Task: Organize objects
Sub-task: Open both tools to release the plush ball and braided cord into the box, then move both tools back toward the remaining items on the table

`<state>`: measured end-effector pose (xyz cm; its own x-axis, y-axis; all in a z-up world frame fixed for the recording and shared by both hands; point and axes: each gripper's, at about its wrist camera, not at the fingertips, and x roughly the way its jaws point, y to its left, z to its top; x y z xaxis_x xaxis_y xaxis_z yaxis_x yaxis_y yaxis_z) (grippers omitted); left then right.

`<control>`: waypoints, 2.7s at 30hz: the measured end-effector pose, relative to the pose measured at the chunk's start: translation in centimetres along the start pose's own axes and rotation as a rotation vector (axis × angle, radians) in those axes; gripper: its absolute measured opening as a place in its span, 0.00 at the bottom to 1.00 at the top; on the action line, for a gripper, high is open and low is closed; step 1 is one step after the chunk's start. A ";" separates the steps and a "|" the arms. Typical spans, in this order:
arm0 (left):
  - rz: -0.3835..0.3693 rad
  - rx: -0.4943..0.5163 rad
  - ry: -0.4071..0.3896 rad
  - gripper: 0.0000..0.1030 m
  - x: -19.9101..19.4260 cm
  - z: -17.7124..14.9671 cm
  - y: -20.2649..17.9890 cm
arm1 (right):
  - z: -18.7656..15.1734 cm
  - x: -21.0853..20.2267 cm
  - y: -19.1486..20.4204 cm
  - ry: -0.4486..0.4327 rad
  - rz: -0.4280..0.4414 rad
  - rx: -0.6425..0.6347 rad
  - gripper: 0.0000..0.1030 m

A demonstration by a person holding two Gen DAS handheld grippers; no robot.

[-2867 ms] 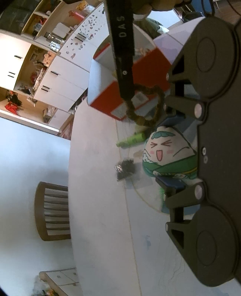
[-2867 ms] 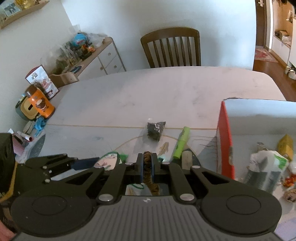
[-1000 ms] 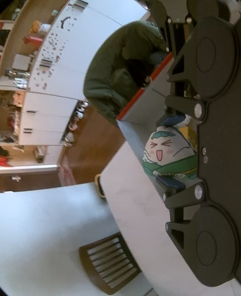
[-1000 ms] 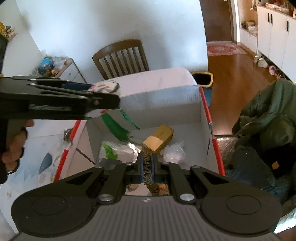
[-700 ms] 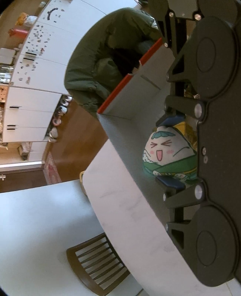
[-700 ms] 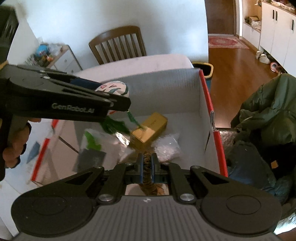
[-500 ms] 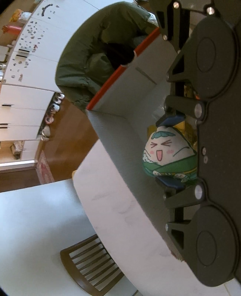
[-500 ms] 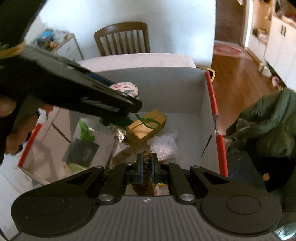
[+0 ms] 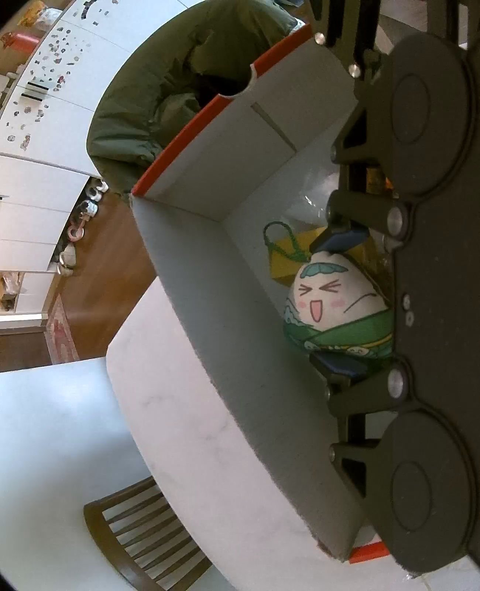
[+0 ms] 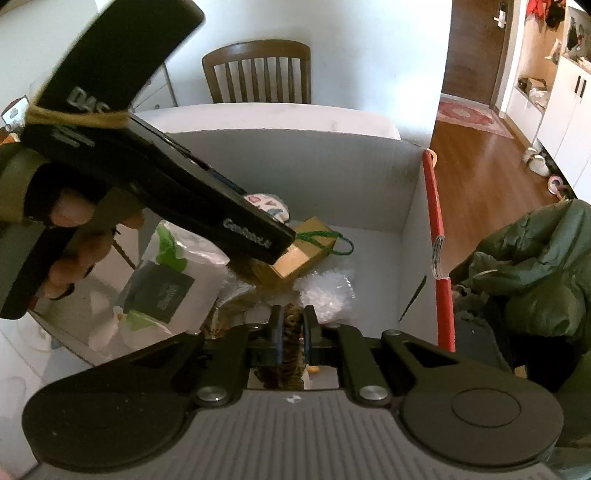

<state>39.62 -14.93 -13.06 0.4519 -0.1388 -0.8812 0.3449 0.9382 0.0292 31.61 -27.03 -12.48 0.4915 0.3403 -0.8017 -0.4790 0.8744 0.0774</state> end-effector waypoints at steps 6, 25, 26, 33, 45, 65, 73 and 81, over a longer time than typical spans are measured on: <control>-0.015 -0.014 -0.009 0.57 -0.6 -0.5 0.5 | 0.0 -1.1 0.1 -0.037 0.007 0.014 0.11; -0.048 -0.032 -0.127 0.68 -6.4 -2.3 0.9 | 0.1 -4.6 0.2 -0.120 0.005 0.080 0.30; -0.051 -0.033 -0.134 0.68 -6.8 -2.3 0.9 | 0.1 -4.8 0.3 -0.126 0.003 0.079 0.32; -0.059 -0.037 -0.208 0.70 -10.4 -3.4 0.8 | -0.1 -7.2 1.4 -0.186 0.000 0.078 0.54; -0.048 -0.111 -0.298 0.77 -16.0 -8.1 4.4 | 0.3 -10.5 5.2 -0.245 0.025 0.079 0.61; 0.035 -0.197 -0.385 0.99 -20.6 -14.3 13.7 | 1.3 -9.7 15.5 -0.259 0.071 0.092 0.83; 0.111 -0.244 -0.382 0.99 -20.1 -14.7 19.3 | 2.3 -7.4 20.8 -0.240 0.073 0.038 0.83; 0.168 -0.281 -0.350 0.99 -17.5 -14.7 24.3 | 3.3 -3.2 24.8 -0.182 0.057 0.024 0.83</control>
<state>28.04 14.98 -3.89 0.7486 -0.0314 -0.6623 0.0295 0.9995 -0.0141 20.57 -5.34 -6.00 0.5884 0.4441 -0.6756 -0.4934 0.8592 0.1350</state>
